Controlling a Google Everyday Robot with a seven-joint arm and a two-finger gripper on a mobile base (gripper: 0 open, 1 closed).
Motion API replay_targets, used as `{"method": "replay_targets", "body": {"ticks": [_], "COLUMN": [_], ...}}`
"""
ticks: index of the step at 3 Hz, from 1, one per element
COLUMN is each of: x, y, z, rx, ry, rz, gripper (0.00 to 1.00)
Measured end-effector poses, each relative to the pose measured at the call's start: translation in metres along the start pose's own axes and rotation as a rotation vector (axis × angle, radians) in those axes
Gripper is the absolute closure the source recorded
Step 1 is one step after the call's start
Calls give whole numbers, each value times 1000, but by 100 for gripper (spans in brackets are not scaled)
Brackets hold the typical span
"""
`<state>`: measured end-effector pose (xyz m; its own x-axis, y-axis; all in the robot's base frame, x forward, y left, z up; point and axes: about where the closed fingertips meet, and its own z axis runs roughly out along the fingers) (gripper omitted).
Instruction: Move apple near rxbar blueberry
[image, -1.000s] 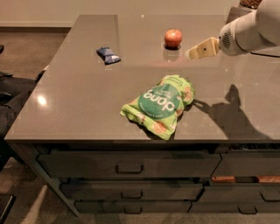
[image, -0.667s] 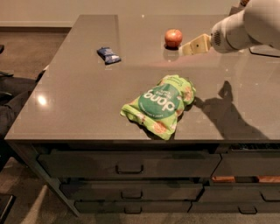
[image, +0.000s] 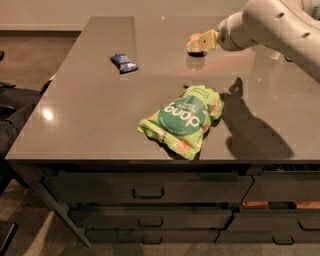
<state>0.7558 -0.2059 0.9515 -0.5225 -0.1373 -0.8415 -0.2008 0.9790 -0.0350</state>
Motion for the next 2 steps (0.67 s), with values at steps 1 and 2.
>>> {"method": "replay_targets", "body": {"ticks": [1,2], "x": [-15,-25], "y": [-3,-13], "z": [39,84], "rx": [25,55], "ry": [-20,-39], "rz": [33,70], "gripper": [0,0]}}
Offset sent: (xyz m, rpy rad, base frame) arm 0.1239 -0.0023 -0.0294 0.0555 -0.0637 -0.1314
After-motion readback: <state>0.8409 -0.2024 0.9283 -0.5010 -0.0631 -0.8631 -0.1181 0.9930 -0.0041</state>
